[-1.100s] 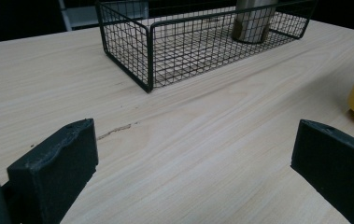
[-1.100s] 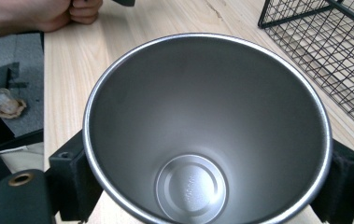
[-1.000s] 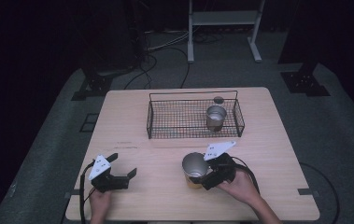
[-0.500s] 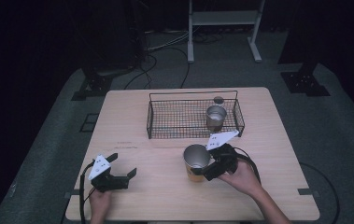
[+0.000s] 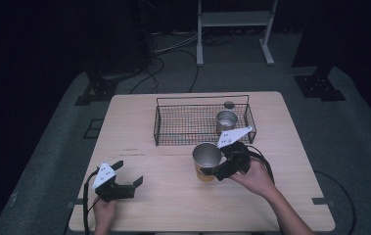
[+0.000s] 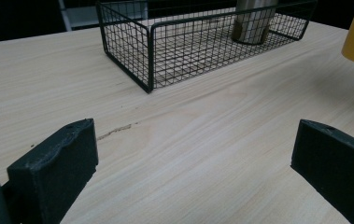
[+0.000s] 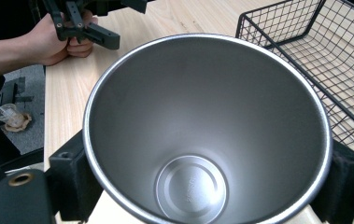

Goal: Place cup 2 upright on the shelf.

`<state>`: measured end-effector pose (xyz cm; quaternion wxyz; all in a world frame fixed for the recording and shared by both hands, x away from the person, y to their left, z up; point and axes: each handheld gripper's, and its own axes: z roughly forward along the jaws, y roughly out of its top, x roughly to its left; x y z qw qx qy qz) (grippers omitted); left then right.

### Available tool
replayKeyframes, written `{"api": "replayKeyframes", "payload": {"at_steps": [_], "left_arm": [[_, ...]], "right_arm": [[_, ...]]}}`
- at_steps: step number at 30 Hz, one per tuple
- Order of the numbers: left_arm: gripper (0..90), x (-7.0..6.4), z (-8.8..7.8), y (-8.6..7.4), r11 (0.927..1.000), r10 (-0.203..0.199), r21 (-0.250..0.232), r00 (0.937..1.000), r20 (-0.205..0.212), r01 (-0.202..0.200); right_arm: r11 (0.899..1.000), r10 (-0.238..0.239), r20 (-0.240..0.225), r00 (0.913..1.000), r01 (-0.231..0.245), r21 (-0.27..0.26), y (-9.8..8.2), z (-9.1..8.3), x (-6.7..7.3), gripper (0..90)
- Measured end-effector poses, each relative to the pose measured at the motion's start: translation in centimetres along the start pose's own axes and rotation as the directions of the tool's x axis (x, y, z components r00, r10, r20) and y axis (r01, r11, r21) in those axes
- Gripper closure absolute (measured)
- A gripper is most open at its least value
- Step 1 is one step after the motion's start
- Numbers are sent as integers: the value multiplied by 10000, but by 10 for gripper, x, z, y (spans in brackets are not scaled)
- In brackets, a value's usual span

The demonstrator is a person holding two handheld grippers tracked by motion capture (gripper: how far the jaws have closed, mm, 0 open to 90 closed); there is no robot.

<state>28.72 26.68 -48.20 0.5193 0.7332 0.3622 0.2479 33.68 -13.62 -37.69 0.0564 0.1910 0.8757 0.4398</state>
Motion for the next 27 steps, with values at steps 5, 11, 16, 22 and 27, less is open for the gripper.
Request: {"api": "replayKeyframes", "payload": {"at_steps": [5,11,16,22,27], "left_arm": [[0,0,0,0,10000,-5,19,10000,-9,5],[0,0,0,0,10000,19,56,10000,-11,-19],[0,0,0,0,10000,27,37,10000,-8,-27],[0,0,0,0,10000,42,61,10000,0,-42],[0,0,0,0,10000,37,73,10000,4,-37]], "right_arm": [[9999,149,-128,9998,-149,-16,2,-1,-7,131],[9995,309,-150,9994,-309,-22,5,-3,-14,131],[9994,340,-117,9994,-340,-4,11,-5,-20,131],[9994,356,-131,9993,-356,-1,19,-6,-27,131],[9992,401,-78,9992,-401,71,25,-6,-33,131]]}}
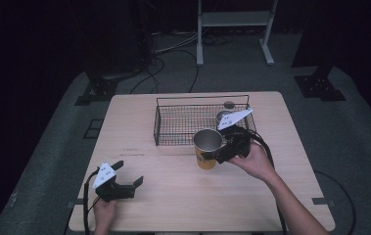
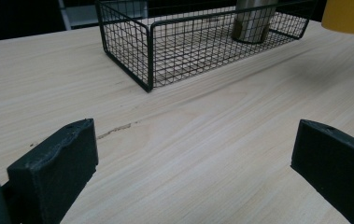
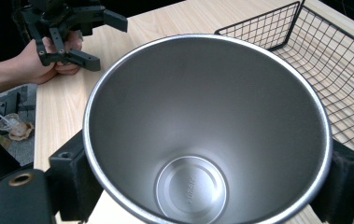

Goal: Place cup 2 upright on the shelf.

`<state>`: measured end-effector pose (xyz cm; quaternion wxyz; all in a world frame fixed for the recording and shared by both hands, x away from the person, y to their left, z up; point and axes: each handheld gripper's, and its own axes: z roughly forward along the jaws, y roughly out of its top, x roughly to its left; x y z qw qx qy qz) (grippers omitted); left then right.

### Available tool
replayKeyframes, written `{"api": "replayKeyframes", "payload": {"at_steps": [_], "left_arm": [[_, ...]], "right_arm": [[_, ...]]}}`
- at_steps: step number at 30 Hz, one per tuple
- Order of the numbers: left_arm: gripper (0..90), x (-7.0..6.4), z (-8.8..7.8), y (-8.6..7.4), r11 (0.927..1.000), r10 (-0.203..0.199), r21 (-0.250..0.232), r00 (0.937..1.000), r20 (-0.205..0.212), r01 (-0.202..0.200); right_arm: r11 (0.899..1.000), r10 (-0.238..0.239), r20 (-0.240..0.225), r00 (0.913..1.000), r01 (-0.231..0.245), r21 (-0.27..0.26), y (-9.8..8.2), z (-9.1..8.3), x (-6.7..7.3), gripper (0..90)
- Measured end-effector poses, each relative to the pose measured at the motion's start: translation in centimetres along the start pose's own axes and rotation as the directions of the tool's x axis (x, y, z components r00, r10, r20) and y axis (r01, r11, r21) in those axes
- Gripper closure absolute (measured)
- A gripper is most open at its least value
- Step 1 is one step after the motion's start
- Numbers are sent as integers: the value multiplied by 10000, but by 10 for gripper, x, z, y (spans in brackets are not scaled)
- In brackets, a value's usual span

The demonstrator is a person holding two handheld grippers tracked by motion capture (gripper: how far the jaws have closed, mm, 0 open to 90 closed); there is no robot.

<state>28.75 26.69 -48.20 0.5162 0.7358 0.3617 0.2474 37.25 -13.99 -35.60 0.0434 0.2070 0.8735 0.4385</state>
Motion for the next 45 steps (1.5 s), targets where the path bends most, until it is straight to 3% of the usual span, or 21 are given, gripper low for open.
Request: {"api": "replayKeyframes", "payload": {"at_steps": [16,45], "left_arm": [[0,0,0,0,10000,18,49,10000,12,-18],[0,0,0,0,10000,18,58,10000,18,-19]], "right_arm": [[9999,146,190,9997,-145,-41,24,5,-21,131],[9984,565,664,9962,-564,-35,50,14,-58,130]]}}
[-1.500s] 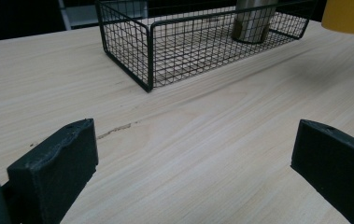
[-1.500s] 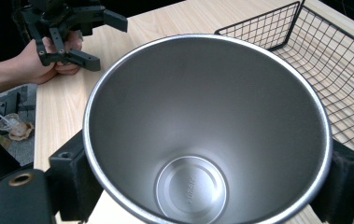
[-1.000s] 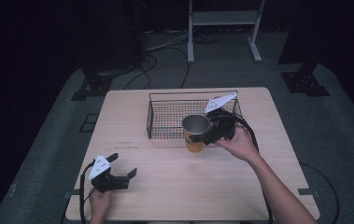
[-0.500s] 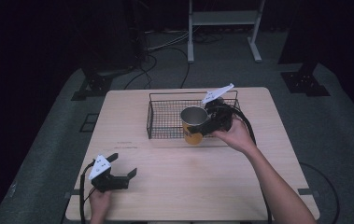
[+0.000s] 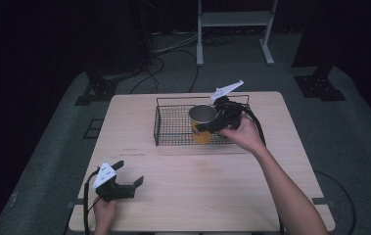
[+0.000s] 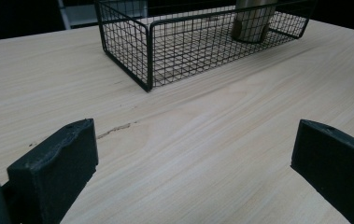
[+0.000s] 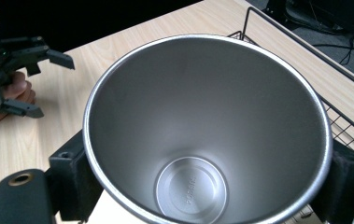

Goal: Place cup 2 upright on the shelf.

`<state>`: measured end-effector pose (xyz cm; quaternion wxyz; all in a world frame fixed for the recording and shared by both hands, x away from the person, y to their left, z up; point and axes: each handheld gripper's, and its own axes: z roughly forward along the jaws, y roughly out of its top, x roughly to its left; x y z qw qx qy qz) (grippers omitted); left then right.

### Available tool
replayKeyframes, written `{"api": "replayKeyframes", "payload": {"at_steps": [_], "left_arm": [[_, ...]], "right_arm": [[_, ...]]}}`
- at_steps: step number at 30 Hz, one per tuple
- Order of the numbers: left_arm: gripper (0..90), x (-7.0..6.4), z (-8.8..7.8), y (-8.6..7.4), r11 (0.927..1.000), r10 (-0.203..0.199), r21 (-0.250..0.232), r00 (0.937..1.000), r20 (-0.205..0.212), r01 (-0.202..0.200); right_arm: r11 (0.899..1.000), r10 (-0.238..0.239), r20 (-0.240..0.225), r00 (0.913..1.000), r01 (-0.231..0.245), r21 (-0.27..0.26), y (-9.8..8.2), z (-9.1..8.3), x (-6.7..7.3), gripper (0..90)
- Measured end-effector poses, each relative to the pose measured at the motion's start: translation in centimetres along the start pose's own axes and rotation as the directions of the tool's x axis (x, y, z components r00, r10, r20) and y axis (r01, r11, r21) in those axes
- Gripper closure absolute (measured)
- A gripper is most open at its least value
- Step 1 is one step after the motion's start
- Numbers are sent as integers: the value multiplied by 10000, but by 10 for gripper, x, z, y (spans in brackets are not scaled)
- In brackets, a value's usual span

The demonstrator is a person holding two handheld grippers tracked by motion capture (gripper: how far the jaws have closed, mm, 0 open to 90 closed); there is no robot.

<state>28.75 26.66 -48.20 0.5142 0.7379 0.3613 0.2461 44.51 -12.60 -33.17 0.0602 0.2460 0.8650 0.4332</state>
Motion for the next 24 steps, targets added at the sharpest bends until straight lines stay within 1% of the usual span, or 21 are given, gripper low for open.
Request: {"api": "replayKeyframes", "payload": {"at_steps": [5,7,12,16,20,23,24], "left_arm": [[0,0,0,0,10000,-8,-5,10000,3,8],[0,0,0,0,10000,-2,-3,10000,4,2],[0,0,0,0,10000,-38,-30,10000,9,38],[0,0,0,0,10000,-26,-12,10000,10,26],[0,0,0,0,10000,-63,-26,10000,18,63],[0,0,0,0,10000,-54,-24,10000,21,54],[0,0,0,0,10000,-35,-11,10000,21,35]], "right_arm": [[10000,2,75,10000,-1,-75,6,2,-5,130],[10000,50,124,9999,-50,-4,9,2,-6,130],[10000,56,261,9996,-55,-45,16,3,-11,131],[9999,140,319,9994,-141,21,19,5,-16,130],[9999,164,399,9991,-166,40,24,8,-19,130],[9998,186,403,9990,-183,-62,26,10,-22,131],[9997,251,413,9988,-251,12,28,12,-23,131]]}}
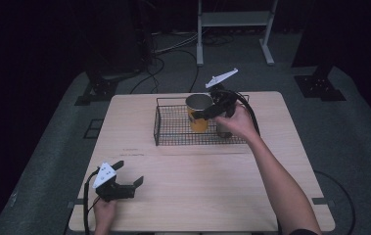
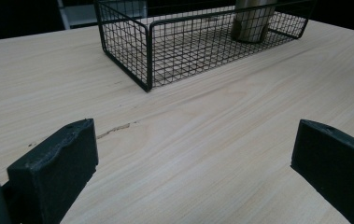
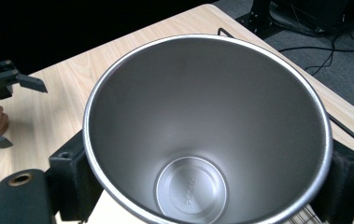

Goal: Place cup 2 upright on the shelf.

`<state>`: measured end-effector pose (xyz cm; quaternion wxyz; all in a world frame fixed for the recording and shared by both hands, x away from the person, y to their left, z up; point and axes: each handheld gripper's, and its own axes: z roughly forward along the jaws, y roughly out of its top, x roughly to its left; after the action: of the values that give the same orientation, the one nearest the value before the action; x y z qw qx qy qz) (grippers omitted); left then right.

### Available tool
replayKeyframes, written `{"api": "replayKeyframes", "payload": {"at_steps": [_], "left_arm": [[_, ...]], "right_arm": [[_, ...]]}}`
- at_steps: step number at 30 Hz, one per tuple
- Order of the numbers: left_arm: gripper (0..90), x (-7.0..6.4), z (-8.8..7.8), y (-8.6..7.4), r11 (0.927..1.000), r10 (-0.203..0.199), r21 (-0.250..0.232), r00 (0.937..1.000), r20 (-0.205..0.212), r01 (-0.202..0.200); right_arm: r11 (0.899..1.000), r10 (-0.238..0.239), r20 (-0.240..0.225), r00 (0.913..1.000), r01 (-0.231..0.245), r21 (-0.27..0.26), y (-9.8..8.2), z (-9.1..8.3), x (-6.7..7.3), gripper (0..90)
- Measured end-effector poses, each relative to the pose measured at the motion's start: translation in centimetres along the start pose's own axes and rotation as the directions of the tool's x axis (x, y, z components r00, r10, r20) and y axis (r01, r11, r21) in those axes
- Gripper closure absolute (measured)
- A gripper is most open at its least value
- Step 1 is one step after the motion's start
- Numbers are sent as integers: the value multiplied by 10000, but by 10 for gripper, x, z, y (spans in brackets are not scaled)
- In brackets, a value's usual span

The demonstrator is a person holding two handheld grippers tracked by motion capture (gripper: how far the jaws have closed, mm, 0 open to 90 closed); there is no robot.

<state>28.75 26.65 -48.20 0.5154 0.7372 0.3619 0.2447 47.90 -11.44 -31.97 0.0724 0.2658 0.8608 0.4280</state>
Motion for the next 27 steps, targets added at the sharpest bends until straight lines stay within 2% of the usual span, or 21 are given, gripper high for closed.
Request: {"api": "replayKeyframes", "payload": {"at_steps": [7,12,19,27], "left_arm": [[0,0,0,0,10000,33,19,10000,5,-33],[0,0,0,0,10000,-4,-5,10000,9,4],[0,0,0,0,10000,25,5,10000,1,-25],[0,0,-1,0,10000,-39,-30,10000,10,39]], "right_arm": [[10000,6,142,9999,-6,-2,9,8,-6,131],[9997,231,261,9994,-232,41,13,13,-11,131],[9995,310,500,9983,-306,-85,21,18,-17,130],[9986,520,703,9962,-525,43,18,28,-25,130]]}}
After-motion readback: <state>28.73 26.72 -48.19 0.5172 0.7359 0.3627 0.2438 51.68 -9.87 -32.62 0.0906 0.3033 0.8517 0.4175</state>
